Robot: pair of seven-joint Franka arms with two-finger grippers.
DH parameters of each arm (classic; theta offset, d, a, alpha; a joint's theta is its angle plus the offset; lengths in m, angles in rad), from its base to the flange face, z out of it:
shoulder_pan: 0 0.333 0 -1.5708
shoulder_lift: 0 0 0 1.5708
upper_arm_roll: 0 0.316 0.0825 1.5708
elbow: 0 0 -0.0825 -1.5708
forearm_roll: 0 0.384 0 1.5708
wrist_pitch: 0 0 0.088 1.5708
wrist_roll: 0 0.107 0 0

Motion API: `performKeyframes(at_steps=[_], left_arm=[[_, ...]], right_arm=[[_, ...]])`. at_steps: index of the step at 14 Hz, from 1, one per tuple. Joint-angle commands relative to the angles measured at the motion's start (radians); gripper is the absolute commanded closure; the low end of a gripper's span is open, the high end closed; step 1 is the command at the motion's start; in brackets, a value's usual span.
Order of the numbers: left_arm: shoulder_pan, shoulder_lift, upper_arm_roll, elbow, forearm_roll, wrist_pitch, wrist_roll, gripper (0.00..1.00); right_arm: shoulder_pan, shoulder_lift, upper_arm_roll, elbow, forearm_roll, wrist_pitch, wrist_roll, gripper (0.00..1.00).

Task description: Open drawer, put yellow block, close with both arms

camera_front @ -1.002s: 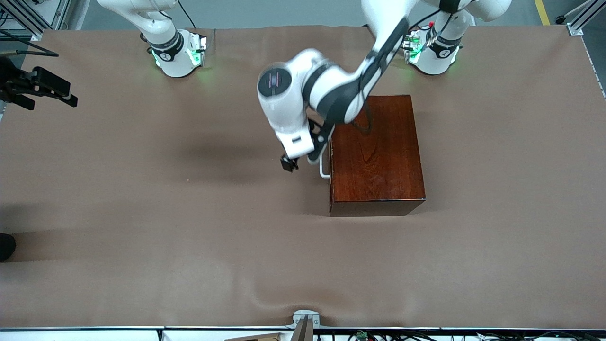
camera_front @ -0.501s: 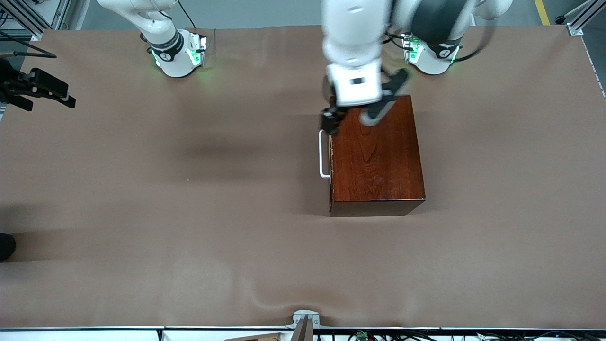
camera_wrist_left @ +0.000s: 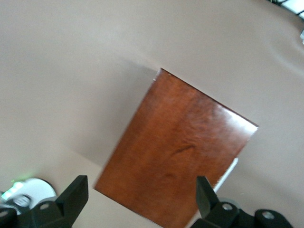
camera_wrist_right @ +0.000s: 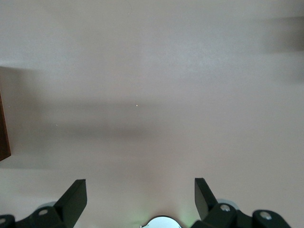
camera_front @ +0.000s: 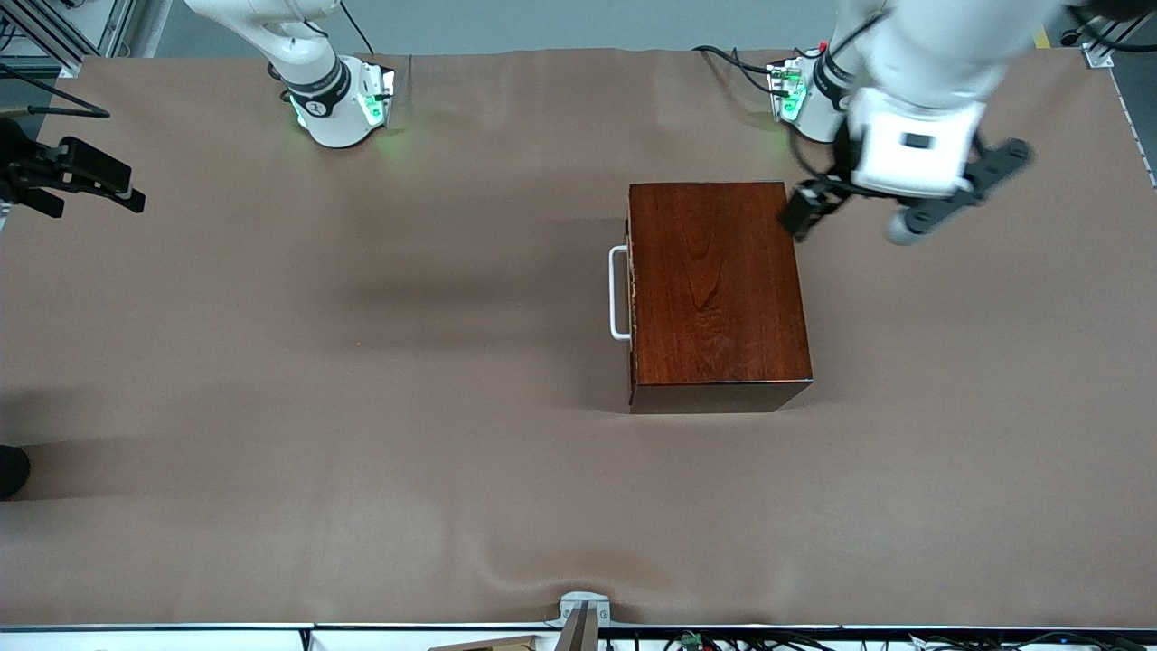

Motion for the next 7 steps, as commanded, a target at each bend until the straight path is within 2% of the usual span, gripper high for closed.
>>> performKeyframes(at_steps=[1, 4, 7], left_arm=[[0.115, -0.058, -0.011, -0.067, -0.018, -0.016, 0.266, 0.00], [0.226, -0.098, -0.011, -0.137, -0.018, -0.017, 0.510, 0.00], [0.298, -0.145, -0.011, -0.229, -0.018, -0.001, 0.624, 0.00]], right_arm=[[0.005, -0.019, -0.005, -0.019, 0.000, 0.003, -0.011, 0.00], [0.001, -0.021, -0.005, -0.022, -0.025, 0.005, -0.012, 0.00], [-0.007, -0.021, -0.005, -0.022, -0.048, 0.005, -0.014, 0.00]])
